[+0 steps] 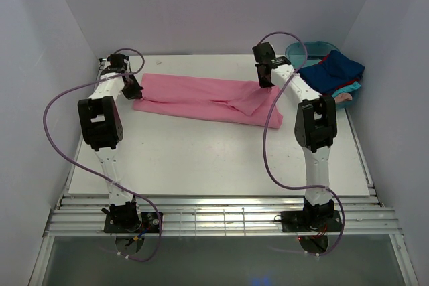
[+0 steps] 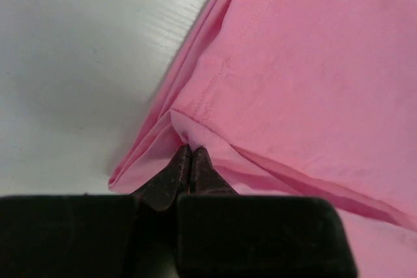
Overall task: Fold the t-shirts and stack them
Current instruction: Fold the other side of the tshirt into a rectangle
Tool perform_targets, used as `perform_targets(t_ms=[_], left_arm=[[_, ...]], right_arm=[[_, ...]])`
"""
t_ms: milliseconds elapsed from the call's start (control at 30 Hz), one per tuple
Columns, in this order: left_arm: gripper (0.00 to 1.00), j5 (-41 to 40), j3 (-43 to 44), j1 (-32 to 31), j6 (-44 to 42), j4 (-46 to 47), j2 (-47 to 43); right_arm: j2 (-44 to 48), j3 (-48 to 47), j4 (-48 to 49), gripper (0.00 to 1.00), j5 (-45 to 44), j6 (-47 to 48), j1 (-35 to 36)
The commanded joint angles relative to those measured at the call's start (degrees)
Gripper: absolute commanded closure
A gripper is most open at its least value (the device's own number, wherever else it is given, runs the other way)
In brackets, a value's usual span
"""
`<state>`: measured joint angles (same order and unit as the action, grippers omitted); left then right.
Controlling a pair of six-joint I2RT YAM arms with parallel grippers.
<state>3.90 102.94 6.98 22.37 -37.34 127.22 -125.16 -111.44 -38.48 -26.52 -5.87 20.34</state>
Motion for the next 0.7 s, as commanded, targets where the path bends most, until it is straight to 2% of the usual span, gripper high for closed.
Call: perform_targets(t_ms=[0,67,200,233,300,333,433,567,667], left_arm=[[1.00,0.3,3.1,0.6,0.3,0.5,0.0],[0.98,0.4,3.7,0.8,0.3,0.5,0.6],[0.81,-0.2,4.9,0.7,0.4,0.3,1.6],[0.68,-0.9,5.0,0.7,0.5,0.2,1.6],[0.54,-4.6,4.8,0.8,1.3,0.2,1.0],[0.44,-6.7,4.8,0.7,1.6,0.2,0.8],[0.39,-13.2,5.5,0.7,2.9,0.4,-1.5],[0.36,-20.4,3.9,0.4,4.8,2.2,-7.0],[0.36,-23.0,-1.7,-1.4,5.4,6.5,-12.8]], right_arm=[[-2.3,-3.5,-0.5,0.92,-1.1,0.6,-1.1],[-2.8,-4.4,-0.4,0.92,-1.1,0.6,-1.4],[-4.9,-5.9,-0.3,0.92,-1.5,0.8,-1.5],[-5.3,-6.2,-0.2,0.92,-1.6,0.7,-1.5],[-5.6,-6.3,0.9,0.92,-2.6,0.7,-1.6],[-5.7,-6.3,1.5,0.78,-3.0,0.5,-1.7],[-4.7,-6.6,3.8,0.51,-5.1,0.7,-2.0],[2.3,-2.7,9.2,0.47,-6.6,0.8,-1.8],[10.0,5.5,14.3,0.47,-2.6,1.3,-1.0]])
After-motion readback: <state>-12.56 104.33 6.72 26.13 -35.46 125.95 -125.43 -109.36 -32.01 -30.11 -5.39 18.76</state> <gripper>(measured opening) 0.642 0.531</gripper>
